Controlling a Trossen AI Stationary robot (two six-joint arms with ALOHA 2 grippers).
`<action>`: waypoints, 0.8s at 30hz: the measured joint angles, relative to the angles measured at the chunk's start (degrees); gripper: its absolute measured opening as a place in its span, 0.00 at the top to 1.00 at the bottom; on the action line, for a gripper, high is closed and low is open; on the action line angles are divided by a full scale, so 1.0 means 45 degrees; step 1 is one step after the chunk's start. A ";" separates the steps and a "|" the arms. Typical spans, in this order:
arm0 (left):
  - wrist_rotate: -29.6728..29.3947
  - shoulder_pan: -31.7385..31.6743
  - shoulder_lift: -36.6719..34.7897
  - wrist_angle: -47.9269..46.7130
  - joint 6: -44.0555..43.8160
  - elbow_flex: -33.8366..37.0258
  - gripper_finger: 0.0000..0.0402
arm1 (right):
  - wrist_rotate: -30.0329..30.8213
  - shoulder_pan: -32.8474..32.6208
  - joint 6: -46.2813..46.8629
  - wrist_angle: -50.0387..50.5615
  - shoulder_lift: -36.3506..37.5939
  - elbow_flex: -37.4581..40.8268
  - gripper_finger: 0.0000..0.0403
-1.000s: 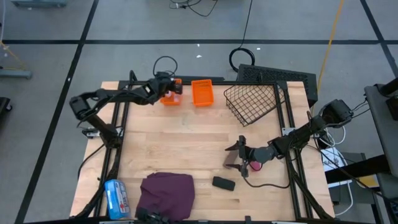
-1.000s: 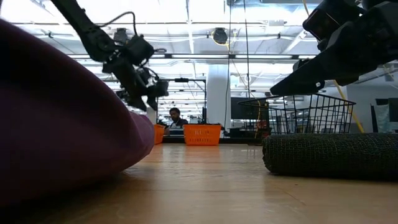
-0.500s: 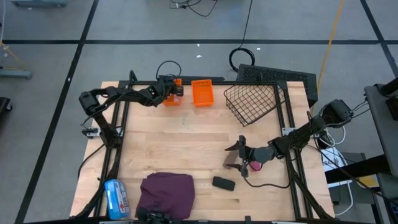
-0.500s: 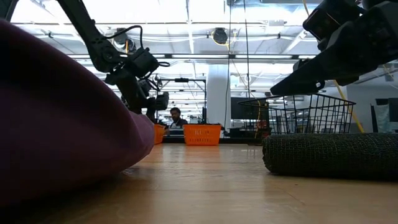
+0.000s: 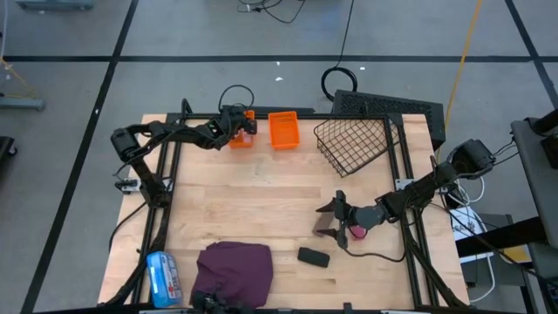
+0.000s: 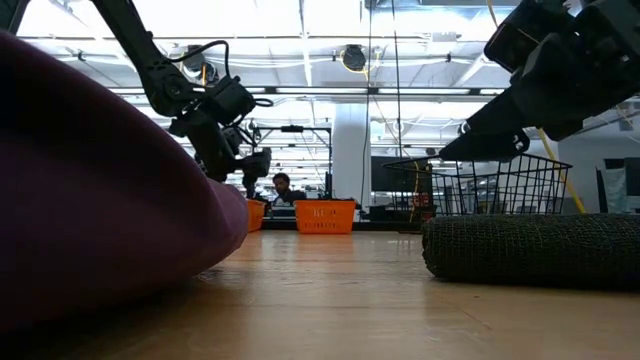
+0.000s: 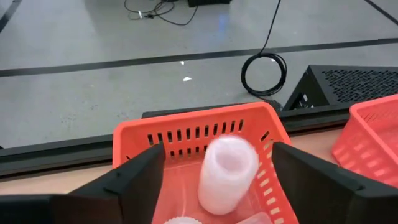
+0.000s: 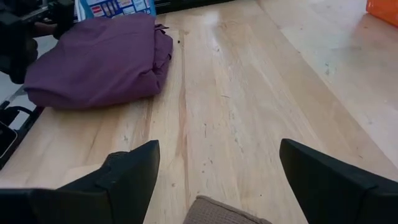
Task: Pick & Place Medicine items
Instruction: Put the pink bandage into the right orange bin
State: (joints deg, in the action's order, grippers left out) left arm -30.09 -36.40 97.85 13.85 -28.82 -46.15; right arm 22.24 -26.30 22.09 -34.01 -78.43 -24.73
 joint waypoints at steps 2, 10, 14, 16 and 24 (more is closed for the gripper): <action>0.0102 0.0022 -0.0159 -0.0053 0.0049 0.0000 0.22 | 0.0000 0.0000 -0.0049 -0.0003 -0.0001 0.0000 0.21; 0.1534 0.0424 -0.2105 -0.0068 0.0411 0.0000 0.21 | -0.0005 -0.0079 -0.0605 0.0430 0.0513 -0.0004 0.22; 0.2017 0.1323 -0.3799 -0.0020 0.1463 -0.0005 0.21 | 0.0029 -0.0491 -0.0634 0.3571 0.2028 -0.0712 0.22; 0.2021 0.1921 -0.4621 -0.0029 0.2093 -0.0005 0.21 | 0.0275 -0.0848 0.0075 0.6683 0.2741 -0.1721 0.22; 0.1311 0.3941 -0.6096 -0.0058 0.3009 -0.0015 0.21 | -0.0582 -0.2149 0.8633 1.8065 0.2311 -0.5774 0.22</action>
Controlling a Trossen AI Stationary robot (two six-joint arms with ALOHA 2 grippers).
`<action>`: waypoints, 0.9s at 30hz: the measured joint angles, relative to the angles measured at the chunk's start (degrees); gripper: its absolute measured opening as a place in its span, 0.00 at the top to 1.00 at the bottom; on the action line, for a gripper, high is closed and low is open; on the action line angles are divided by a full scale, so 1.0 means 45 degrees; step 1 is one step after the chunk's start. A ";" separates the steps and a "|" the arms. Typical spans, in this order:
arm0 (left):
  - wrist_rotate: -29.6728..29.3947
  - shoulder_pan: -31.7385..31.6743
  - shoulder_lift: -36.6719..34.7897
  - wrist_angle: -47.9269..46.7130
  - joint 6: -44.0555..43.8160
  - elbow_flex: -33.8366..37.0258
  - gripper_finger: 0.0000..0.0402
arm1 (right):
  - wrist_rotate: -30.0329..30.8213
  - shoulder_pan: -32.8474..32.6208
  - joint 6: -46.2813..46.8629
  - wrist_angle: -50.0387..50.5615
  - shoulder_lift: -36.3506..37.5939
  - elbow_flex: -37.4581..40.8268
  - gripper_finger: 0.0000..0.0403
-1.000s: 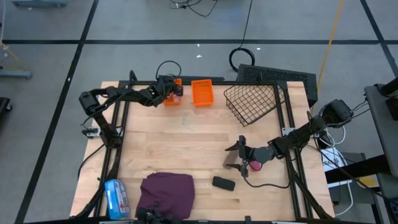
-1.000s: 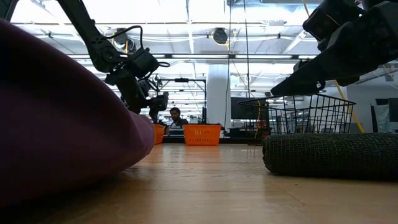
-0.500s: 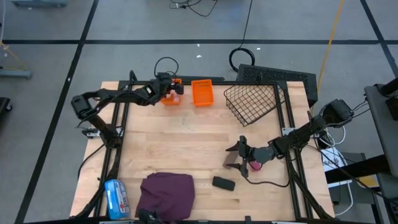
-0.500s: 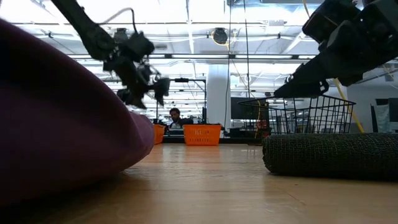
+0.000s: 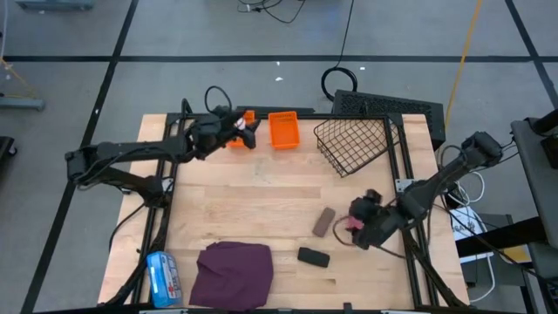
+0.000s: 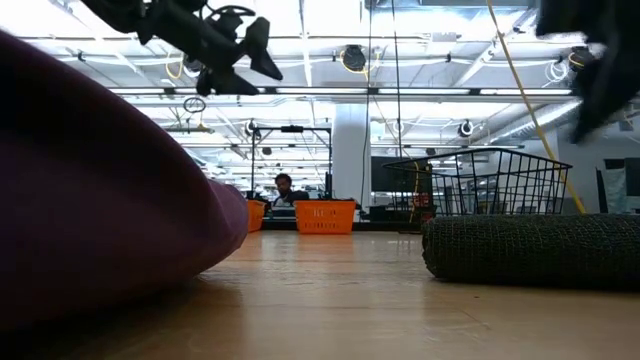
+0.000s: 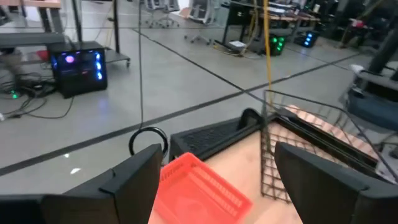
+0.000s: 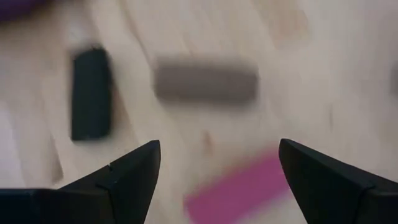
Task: Pick & Place Medicine items
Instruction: Put the pink bandage into the right orange bin
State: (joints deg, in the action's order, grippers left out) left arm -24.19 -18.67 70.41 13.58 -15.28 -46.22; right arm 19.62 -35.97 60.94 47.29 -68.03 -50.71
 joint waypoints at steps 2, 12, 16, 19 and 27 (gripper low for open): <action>-0.0192 0.0292 0.0027 -0.0010 -0.0001 0.0000 0.21 | -0.1034 -0.0037 0.1771 0.0618 -0.0432 0.0005 0.22; -0.0369 0.0937 0.0968 0.0048 -0.0105 0.0000 0.21 | -0.2064 -0.0032 0.5398 0.0129 -0.3065 0.0936 0.22; -0.0374 0.1128 0.1351 0.0028 -0.0109 0.0000 0.20 | -0.1677 -0.0037 0.5944 -0.0437 -0.3542 0.1035 0.24; -0.0295 0.1253 0.1573 -0.0007 -0.0109 0.0000 0.20 | -0.1396 -0.0037 0.5872 -0.1103 -0.3624 0.1058 0.30; -0.0223 0.1618 0.1967 0.0010 -0.0646 0.0000 0.20 | -0.1380 -0.0047 0.5001 -0.2137 -0.3292 0.1058 0.69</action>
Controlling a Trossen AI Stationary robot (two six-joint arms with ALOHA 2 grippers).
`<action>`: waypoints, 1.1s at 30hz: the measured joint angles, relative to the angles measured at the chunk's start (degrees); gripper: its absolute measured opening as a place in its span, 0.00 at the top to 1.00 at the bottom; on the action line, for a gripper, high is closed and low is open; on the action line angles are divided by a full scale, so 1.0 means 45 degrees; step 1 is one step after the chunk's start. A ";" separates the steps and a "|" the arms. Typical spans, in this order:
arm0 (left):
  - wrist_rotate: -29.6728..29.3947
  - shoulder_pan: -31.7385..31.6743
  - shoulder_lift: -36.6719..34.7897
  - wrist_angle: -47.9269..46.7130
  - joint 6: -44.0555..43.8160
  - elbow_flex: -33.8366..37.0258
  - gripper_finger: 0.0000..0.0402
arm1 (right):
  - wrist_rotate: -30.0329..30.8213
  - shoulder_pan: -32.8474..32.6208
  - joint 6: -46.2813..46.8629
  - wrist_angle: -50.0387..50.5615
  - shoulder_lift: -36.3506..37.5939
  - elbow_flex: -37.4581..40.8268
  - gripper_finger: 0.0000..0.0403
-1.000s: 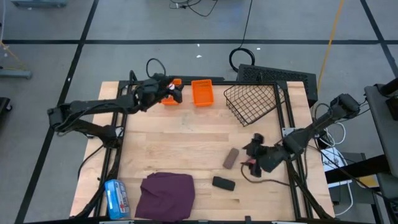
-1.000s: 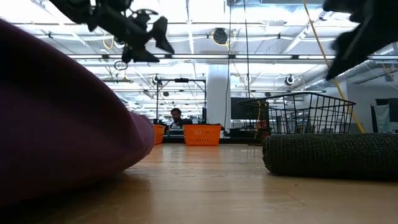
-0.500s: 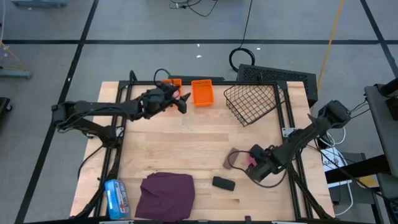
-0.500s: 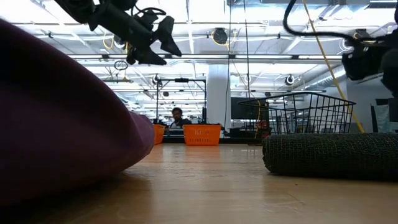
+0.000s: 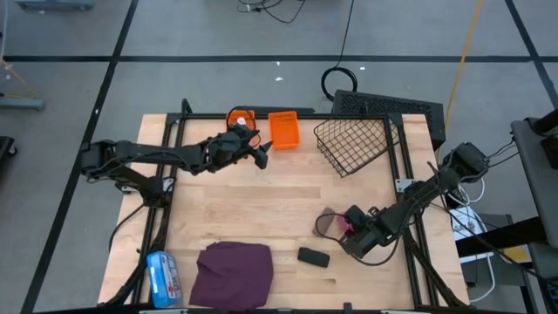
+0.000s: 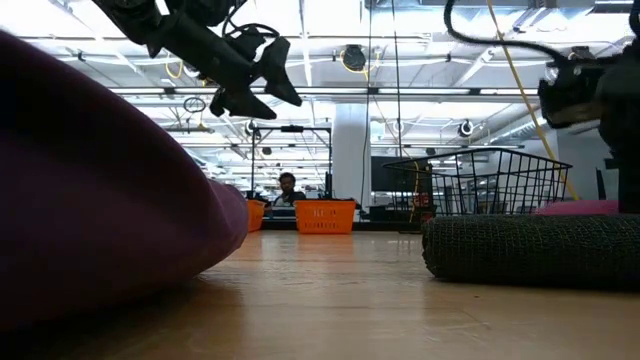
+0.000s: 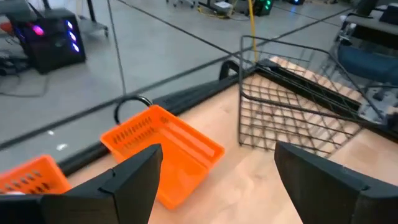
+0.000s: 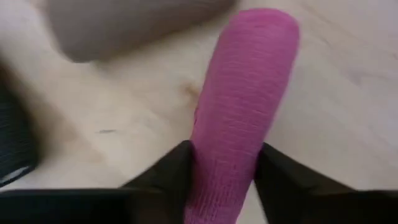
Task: Pick & Place Medicine items
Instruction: Put the pink bandage into the right orange bin
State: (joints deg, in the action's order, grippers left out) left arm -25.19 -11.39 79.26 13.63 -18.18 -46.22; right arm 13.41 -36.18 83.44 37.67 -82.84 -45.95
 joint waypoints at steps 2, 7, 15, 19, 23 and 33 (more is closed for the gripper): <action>0.0355 0.0070 0.0071 -0.0005 -0.0288 0.0000 0.20 | 0.0058 0.0000 -0.0312 -0.0129 0.0497 -0.0006 0.80; 0.2222 0.0266 0.0083 0.0013 -0.0476 0.0000 0.20 | 0.1958 -0.0003 -0.1509 -0.0857 0.2304 -0.0015 0.86; 0.3667 0.1217 0.0476 0.1196 -0.1711 0.0001 0.20 | 0.5438 0.0142 -0.7224 -0.4420 0.3361 -0.0034 0.79; 0.4592 0.1851 0.1418 0.3664 -0.1472 0.0005 0.20 | 0.5697 0.0673 -1.0313 -0.6405 0.3022 -0.0034 0.80; 0.5983 0.2501 0.2541 0.5891 -0.0827 -0.0076 0.20 | 0.5506 0.1250 -1.2205 -0.7764 0.2673 -0.0034 0.84; 0.7705 0.3239 0.4153 0.3882 0.0107 -0.2795 0.21 | 0.3056 0.2612 -1.3233 -0.8632 0.2063 -0.0015 0.84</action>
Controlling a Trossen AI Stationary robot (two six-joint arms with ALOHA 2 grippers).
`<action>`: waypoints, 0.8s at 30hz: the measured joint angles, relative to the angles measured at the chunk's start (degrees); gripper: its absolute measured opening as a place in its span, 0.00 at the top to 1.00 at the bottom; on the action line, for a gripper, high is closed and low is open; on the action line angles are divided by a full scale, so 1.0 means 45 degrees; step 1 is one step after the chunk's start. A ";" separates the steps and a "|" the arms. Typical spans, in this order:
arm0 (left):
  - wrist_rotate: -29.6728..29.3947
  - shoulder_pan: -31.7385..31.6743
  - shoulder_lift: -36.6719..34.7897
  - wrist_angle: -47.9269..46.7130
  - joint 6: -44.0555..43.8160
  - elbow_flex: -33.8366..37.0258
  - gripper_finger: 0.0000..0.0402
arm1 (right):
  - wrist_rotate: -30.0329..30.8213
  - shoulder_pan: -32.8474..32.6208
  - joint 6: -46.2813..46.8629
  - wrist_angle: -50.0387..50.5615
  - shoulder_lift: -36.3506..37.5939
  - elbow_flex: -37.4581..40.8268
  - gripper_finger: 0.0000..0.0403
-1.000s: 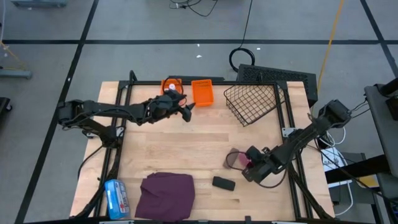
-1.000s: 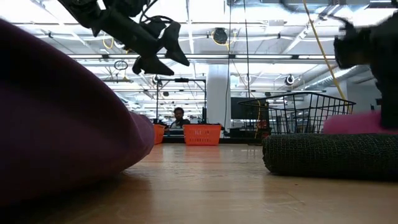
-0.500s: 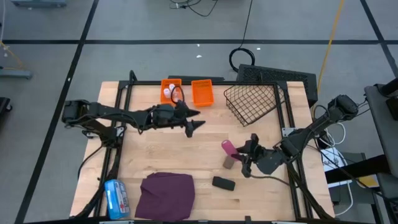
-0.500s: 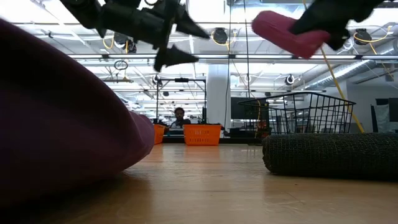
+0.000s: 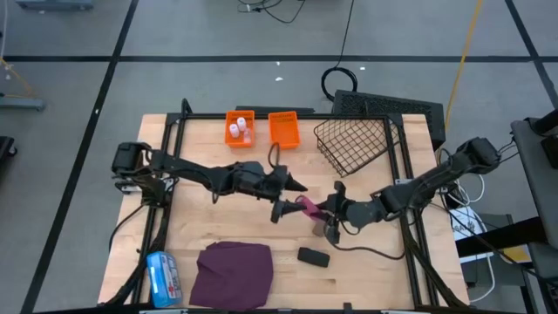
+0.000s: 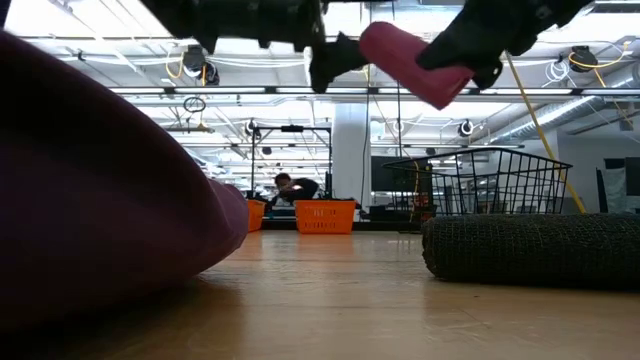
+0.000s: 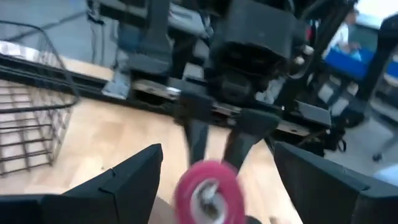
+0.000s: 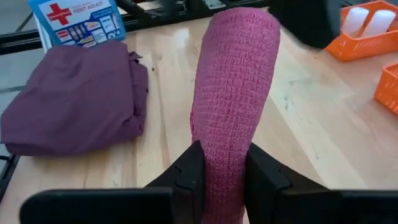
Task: Pick & Place Medicine items
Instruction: Put the pink bandage into the right orange bin
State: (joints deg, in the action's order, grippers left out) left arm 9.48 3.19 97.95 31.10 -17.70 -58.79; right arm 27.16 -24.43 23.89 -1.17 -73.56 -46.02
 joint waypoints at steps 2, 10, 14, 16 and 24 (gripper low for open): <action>0.0052 0.0051 0.0329 -0.0915 0.0158 -0.0632 0.20 | -0.0101 0.0045 -0.0254 -0.0324 -0.0113 0.0000 0.84; 0.0600 -0.0016 0.0670 -0.3644 0.0615 -0.1858 0.24 | -0.0094 0.0006 -0.0511 0.0379 0.0173 -0.0005 0.84; 0.0611 -0.0051 0.0478 -0.3791 0.0585 -0.1844 0.39 | -0.0105 -0.0013 -0.0439 0.0610 0.0238 -0.0006 0.84; 0.0660 -0.0060 0.0478 -0.3837 0.0434 -0.1844 0.50 | -0.0102 -0.0008 -0.0457 0.0600 0.0239 -0.0010 0.83; 0.0511 -0.0132 0.0524 -0.3942 0.0544 -0.1844 0.82 | -0.0053 -0.0013 -0.0564 0.0828 0.0245 -0.0010 0.81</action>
State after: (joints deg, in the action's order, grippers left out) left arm 11.78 2.59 100.31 13.36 -15.26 -67.09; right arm 26.92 -24.49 21.35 2.55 -72.46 -46.06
